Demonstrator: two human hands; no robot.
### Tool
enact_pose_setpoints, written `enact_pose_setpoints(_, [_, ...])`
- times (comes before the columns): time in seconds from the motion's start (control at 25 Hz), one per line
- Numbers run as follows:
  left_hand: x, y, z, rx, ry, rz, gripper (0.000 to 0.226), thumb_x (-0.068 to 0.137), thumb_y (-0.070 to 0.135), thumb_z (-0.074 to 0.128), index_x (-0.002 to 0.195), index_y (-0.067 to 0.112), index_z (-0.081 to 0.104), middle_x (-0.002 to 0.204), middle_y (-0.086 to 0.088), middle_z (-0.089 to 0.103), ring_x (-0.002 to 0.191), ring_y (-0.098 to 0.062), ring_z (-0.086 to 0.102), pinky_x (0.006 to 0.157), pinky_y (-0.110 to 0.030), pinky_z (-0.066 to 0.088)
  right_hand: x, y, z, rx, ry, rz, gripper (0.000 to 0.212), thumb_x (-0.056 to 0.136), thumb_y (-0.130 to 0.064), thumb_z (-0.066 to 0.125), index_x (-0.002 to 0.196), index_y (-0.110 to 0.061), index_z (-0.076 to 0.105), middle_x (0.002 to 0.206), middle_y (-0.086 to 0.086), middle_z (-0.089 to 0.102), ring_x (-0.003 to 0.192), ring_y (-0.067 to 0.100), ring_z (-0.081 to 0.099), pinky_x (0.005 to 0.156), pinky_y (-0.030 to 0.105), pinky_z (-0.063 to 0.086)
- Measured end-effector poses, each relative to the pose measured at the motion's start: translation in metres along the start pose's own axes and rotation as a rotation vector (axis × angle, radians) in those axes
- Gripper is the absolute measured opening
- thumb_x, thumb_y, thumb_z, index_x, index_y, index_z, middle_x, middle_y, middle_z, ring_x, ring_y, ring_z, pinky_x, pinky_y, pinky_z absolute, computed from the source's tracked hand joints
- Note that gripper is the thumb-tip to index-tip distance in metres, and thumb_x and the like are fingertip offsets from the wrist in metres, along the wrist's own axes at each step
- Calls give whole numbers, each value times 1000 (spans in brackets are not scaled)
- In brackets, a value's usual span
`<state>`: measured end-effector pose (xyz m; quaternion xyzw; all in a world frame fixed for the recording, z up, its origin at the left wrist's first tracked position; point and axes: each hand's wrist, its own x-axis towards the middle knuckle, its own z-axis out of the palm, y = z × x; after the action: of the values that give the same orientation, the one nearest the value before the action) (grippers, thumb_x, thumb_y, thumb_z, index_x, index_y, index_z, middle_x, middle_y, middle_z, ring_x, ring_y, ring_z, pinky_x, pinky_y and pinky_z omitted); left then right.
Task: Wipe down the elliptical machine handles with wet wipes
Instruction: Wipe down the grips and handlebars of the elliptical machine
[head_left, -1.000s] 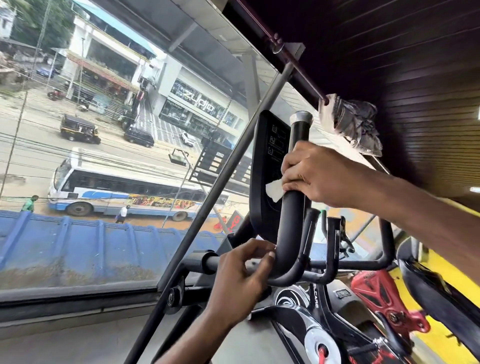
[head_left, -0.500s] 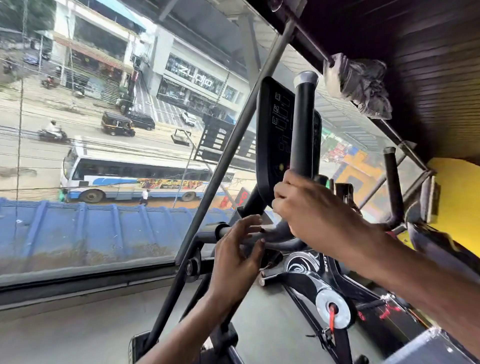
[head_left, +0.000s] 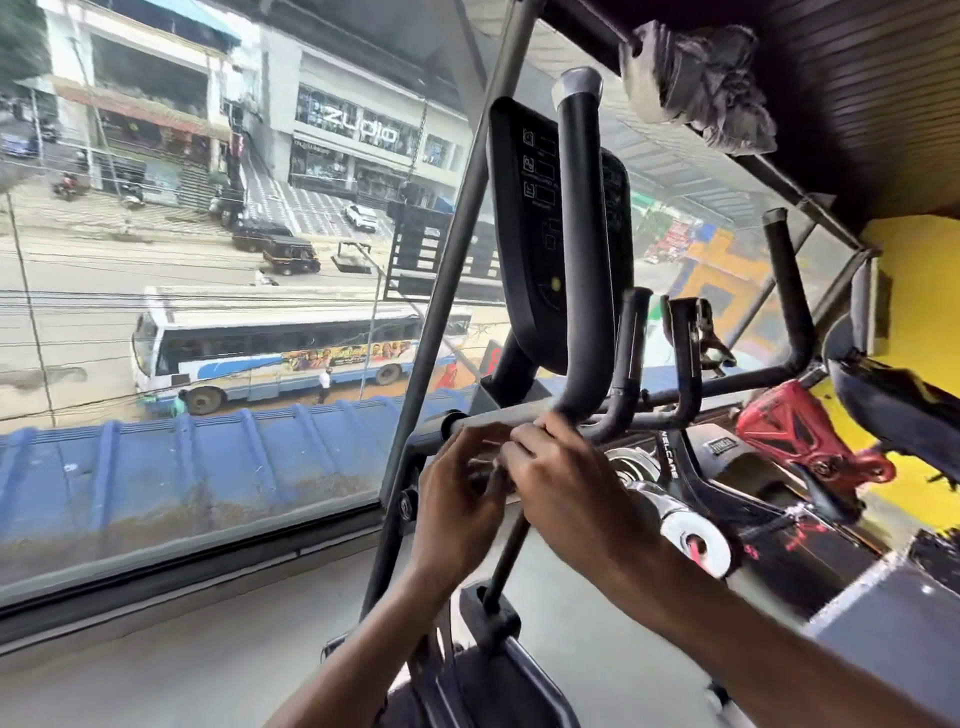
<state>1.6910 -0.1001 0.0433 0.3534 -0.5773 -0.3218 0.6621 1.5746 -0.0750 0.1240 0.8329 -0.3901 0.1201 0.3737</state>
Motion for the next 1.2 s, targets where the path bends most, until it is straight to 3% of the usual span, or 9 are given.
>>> enact_pose_setpoints(0.16, [-11, -23, -4, 12, -65, -101, 13, 94, 10, 69, 102, 20, 73, 97, 11, 76, 85, -9, 74, 77, -26, 58, -34, -12, 37, 423, 111, 402, 8, 95, -19, 72, 89, -17, 75, 85, -3, 73, 82, 20, 64, 75, 34, 53])
enact_pose_setpoints(0.32, [-26, -50, -4, 94, -205, -236, 8, 92, 26, 74, 98, 21, 75, 94, 10, 78, 89, -12, 74, 75, -33, 61, -75, -18, 73, 1004, 42, 899, 6, 96, -23, 74, 92, -23, 79, 86, -14, 78, 80, 2, 71, 71, 17, 52])
enact_pose_setpoints(0.48, [-47, -65, 5, -27, -234, -488, 8, 93, 17, 75, 94, 10, 75, 88, -5, 79, 77, -18, 74, 63, -36, 60, -121, -34, 97, 1526, 7, 1320, 15, 93, -31, 74, 96, -18, 79, 97, 0, 81, 92, 14, 74, 71, 25, 56])
enact_pose_setpoints(0.68, [-73, -72, 44, -96, -280, -728, 14, 97, 9, 69, 99, -5, 71, 85, -16, 77, 60, -17, 71, 52, -27, 57, -176, -38, 108, 1533, 60, 1367, 11, 93, -10, 75, 103, -14, 79, 90, 6, 81, 81, 22, 75, 77, 38, 61])
enact_pose_setpoints(0.76, [-79, -74, 61, -158, -285, -823, 16, 100, 9, 64, 101, -6, 70, 87, -19, 75, 69, -24, 73, 54, -29, 57, -196, -32, 115, 1486, 89, 1391, 13, 96, -9, 72, 105, -14, 80, 90, 3, 81, 81, 22, 76, 80, 41, 62])
enact_pose_setpoints(0.88, [-91, -75, 92, -277, -282, -949, 14, 101, 11, 61, 100, 1, 71, 94, -21, 74, 83, -32, 74, 60, -31, 61, -236, -12, 120, 1377, 178, 1276, 21, 96, -8, 71, 106, -23, 81, 107, -5, 79, 101, 17, 75, 87, 36, 61])
enact_pose_setpoints(1.04, [-105, -69, 136, -405, -212, -1067, 16, 103, 11, 57, 102, -1, 68, 92, -22, 75, 72, -30, 77, 53, -29, 60, -273, 9, 115, 1387, 227, 1252, 33, 90, 12, 67, 96, -16, 84, 114, -2, 75, 107, 14, 72, 87, 30, 60])
enact_pose_setpoints(1.12, [-110, -69, 158, -385, -163, -1059, 13, 103, 9, 58, 101, -2, 65, 88, -21, 75, 69, -30, 76, 54, -30, 61, -287, 21, 119, 1553, 235, 1371, 31, 89, 10, 63, 86, -13, 83, 108, 0, 77, 102, 27, 74, 87, 40, 61])
enact_pose_setpoints(1.2, [-117, -68, 181, -381, -132, -1016, 13, 102, 8, 60, 105, -5, 63, 83, -18, 75, 68, -28, 76, 59, -32, 64, -302, 38, 123, 1611, 204, 1442, 20, 91, -5, 66, 84, -14, 82, 97, 6, 80, 95, 34, 75, 86, 46, 60])
